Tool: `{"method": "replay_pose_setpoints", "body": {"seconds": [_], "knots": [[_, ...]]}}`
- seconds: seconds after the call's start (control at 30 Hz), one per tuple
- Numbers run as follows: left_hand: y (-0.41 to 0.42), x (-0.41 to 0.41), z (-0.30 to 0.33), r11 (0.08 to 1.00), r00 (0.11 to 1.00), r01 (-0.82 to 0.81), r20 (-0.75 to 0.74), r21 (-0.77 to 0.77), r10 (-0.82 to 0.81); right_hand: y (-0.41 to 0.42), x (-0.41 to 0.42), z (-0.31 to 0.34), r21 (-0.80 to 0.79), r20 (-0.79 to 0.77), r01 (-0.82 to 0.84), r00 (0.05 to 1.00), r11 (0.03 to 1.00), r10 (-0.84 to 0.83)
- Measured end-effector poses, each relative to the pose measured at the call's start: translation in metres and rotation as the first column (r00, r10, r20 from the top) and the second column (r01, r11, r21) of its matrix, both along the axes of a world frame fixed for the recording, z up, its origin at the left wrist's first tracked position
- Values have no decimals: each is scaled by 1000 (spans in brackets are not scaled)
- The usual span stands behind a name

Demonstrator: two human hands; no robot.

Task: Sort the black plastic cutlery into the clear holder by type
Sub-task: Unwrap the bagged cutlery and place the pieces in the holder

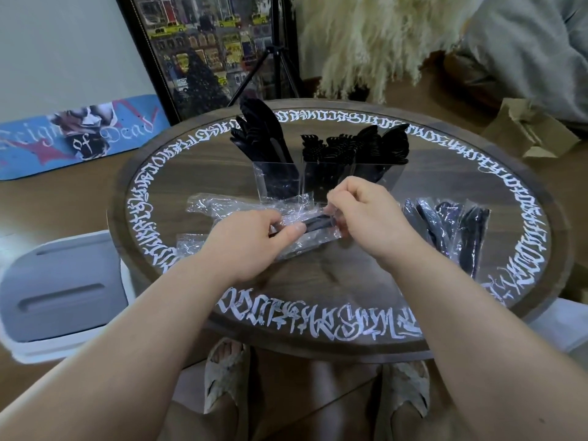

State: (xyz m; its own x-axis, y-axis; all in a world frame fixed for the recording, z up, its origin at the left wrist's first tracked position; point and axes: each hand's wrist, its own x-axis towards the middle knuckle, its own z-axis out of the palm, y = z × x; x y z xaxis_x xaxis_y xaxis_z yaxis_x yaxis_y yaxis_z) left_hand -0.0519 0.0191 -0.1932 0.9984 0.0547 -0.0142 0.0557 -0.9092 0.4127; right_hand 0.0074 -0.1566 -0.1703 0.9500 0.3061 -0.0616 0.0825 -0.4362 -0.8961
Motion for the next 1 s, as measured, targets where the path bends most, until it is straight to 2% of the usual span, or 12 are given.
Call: {"method": "replay_pose_setpoints", "body": {"seconds": [0.17,0.43,0.57,0.63,0.73,0.83,1.0], "knots": [[-3,2,-4,999,999,-40,11,8,40,0,-5,-3,-185,53,2,999,983,8],[0,4,2,996,996,-89,-7,0,89,-12,3,-8,-136,45,102,994,985,-97],[0,5,2,994,994,-106,-21,39,107,-14,6,-6,-259,235,232,957,937,-172],[1,6,1,990,991,-128,-29,62,130,-14,5,0,-195,312,285,925,939,-216],[1,6,0,987,988,-148,-27,69,150,-10,-2,5,-137,307,192,941,972,-143],[-1,6,1,988,989,-141,-24,66,143,-5,-6,-2,-277,245,64,970,959,6],[-4,3,2,992,992,-127,28,6,127,-7,-3,-5,-375,117,8,992,927,39]]}}
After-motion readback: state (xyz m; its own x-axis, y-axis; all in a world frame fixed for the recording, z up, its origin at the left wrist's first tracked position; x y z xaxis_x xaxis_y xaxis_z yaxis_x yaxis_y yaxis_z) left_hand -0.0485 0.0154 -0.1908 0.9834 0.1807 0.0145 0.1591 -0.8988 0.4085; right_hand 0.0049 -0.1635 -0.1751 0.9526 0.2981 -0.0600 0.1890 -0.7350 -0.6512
